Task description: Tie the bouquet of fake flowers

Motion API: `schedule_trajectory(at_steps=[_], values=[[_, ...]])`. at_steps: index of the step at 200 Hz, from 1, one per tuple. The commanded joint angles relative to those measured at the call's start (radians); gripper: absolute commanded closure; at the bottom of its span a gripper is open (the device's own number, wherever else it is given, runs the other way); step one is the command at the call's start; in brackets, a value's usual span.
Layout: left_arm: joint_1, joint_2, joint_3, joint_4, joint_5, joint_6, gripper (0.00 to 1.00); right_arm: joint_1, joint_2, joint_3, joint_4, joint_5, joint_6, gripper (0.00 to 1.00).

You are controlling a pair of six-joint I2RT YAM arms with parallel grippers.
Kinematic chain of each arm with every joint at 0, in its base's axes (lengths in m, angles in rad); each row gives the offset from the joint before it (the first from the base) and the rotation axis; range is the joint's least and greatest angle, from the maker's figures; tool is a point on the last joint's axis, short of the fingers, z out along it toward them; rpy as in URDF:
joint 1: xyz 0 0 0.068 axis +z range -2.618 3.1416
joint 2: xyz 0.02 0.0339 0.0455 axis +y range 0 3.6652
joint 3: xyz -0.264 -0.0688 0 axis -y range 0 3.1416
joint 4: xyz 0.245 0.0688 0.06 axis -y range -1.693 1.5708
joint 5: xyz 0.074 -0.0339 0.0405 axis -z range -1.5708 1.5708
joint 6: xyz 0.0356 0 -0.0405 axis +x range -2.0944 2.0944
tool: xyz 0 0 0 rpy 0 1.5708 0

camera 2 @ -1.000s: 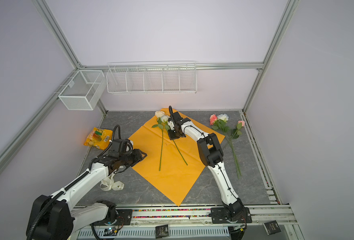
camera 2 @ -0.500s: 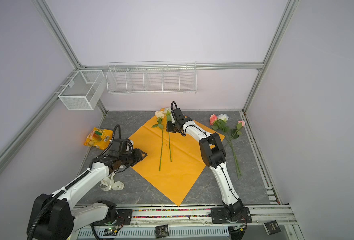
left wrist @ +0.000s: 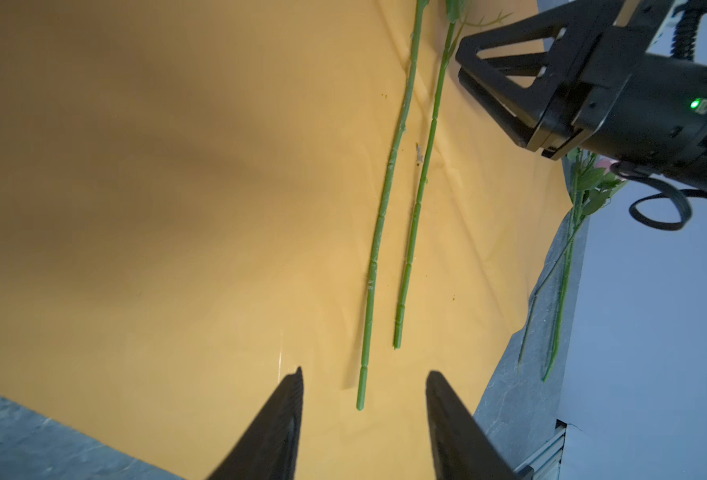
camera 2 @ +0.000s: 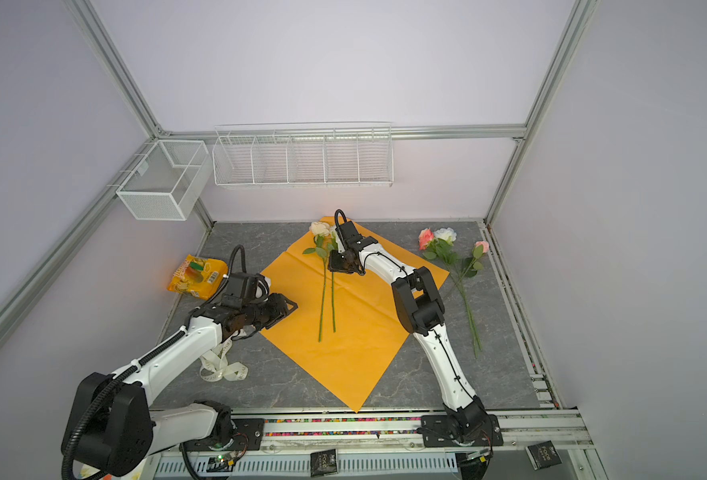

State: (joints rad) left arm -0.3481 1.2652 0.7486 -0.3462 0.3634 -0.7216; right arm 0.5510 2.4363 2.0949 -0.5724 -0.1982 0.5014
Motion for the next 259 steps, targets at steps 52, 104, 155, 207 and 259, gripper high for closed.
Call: schedule_trajectory(at_steps=[52, 104, 155, 207, 259], values=[[-0.296, 0.323, 0.351, 0.046, -0.070, 0.056, 0.36, -0.461, -0.607, -0.560, -0.071, 0.208, -0.191, 0.52], [-0.469, 0.606, 0.689, -0.051, -0.111, 0.100, 0.30, -0.741, -0.503, -0.579, -0.144, 0.170, -0.203, 0.54], [-0.535, 0.797, 0.921, -0.128, -0.091, 0.114, 0.26, -0.763, -0.336, -0.478, -0.131, 0.223, -0.194, 0.56], [-0.557, 0.850, 0.979, -0.131, -0.064, 0.105, 0.25, -0.772, -0.286, -0.450, -0.108, 0.201, -0.198, 0.72], [-0.557, 0.857, 0.992, -0.142, -0.047, 0.106, 0.26, -0.778, -0.266, -0.444, -0.094, 0.190, -0.211, 0.78]])
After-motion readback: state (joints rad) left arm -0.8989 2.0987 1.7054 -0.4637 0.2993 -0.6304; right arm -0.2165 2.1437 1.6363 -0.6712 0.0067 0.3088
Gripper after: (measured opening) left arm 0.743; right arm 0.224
